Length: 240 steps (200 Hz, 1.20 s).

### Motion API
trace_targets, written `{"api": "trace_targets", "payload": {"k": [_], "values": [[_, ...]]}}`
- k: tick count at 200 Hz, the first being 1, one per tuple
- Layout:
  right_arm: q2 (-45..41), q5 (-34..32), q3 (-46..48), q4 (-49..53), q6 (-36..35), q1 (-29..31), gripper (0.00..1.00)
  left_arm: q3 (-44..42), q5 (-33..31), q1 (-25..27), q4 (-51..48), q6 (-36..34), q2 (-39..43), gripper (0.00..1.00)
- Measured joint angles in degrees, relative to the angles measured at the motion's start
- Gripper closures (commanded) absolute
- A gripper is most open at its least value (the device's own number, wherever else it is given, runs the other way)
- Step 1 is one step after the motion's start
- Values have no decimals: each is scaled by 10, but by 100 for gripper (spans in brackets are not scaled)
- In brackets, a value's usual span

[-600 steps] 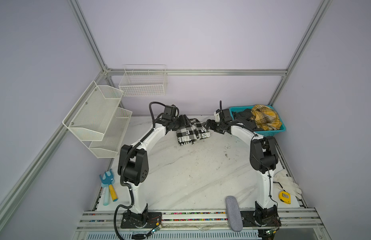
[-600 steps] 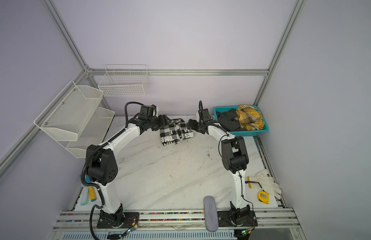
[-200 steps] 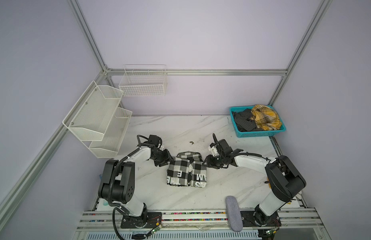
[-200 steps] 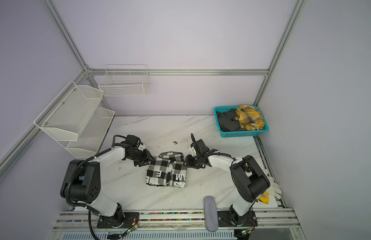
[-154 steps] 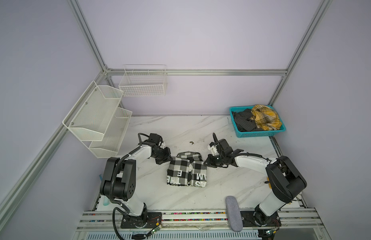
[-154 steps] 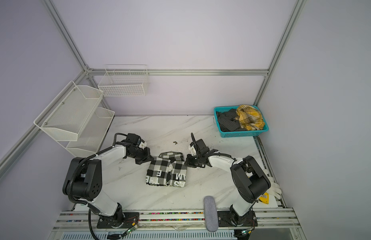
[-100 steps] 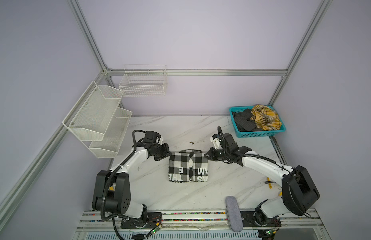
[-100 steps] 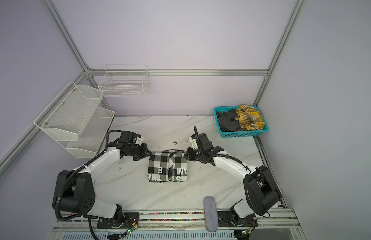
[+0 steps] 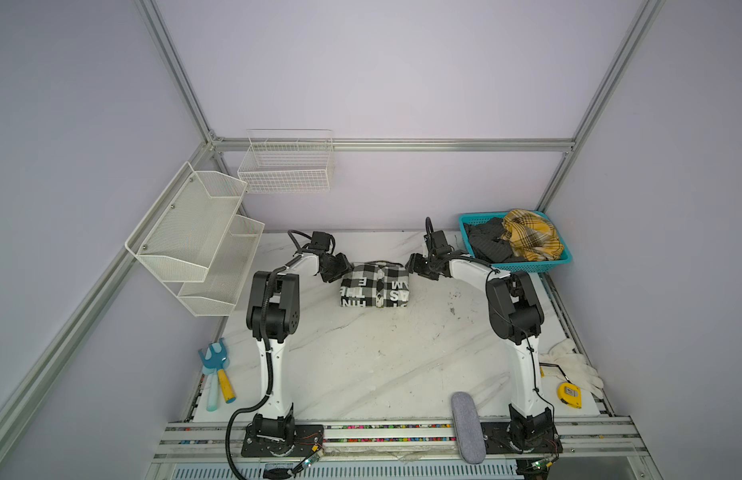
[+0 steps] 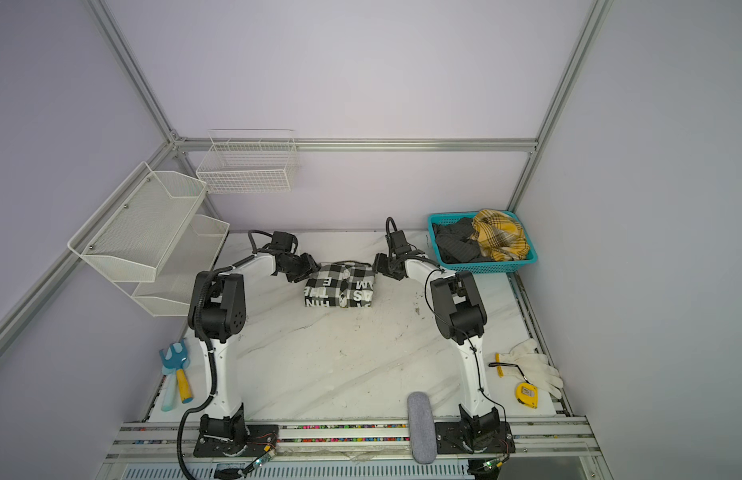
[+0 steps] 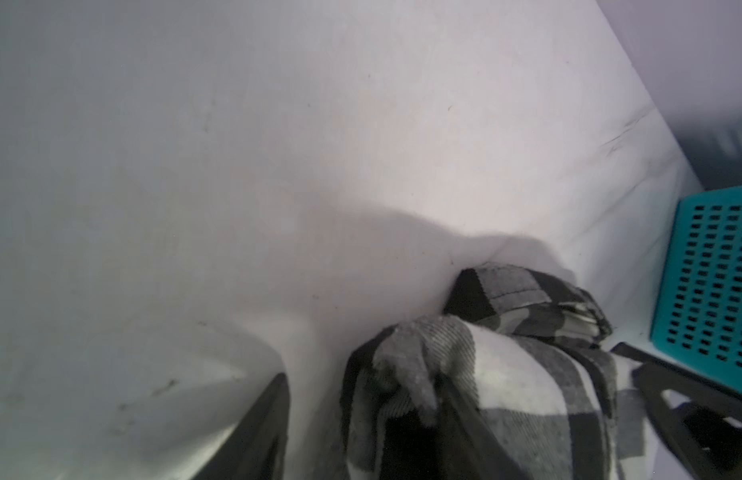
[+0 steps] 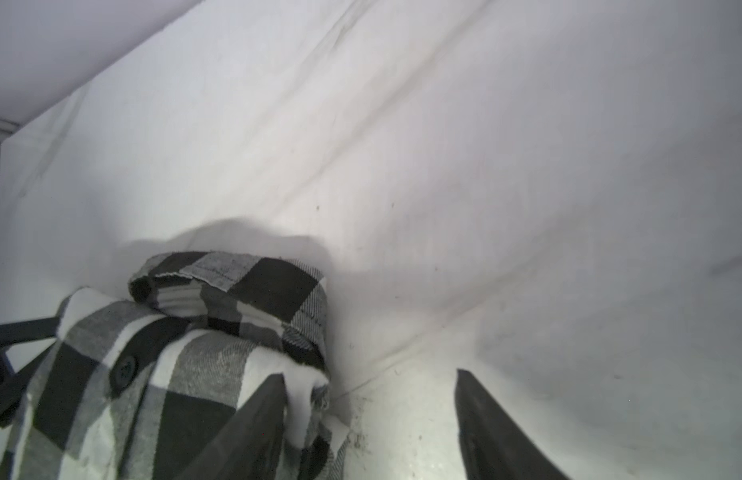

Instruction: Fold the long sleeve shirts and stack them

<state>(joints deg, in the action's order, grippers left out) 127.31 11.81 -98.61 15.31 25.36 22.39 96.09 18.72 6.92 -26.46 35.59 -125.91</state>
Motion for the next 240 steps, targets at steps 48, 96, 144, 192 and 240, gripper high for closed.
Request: {"api": "trace_targets", "payload": {"k": [48, 96, 144, 192, 240], "values": [[-173, -52, 97, 2, -24, 50, 41, -74, -96, 15, -12, 51, 227, 34], [-302, -53, 271, -28, -11, 171, 68, -249, -69, 141, 38, 106, 362, 63], [-218, -30, 272, -41, 12, 158, 74, -293, -36, 152, 47, 122, 232, 74], [-83, -17, 138, -60, 14, 124, 77, -210, -25, 89, 55, 117, 127, 74], [9, -1, 62, -61, 9, 90, 71, -153, -2, 66, 75, 114, 66, 63]]}}
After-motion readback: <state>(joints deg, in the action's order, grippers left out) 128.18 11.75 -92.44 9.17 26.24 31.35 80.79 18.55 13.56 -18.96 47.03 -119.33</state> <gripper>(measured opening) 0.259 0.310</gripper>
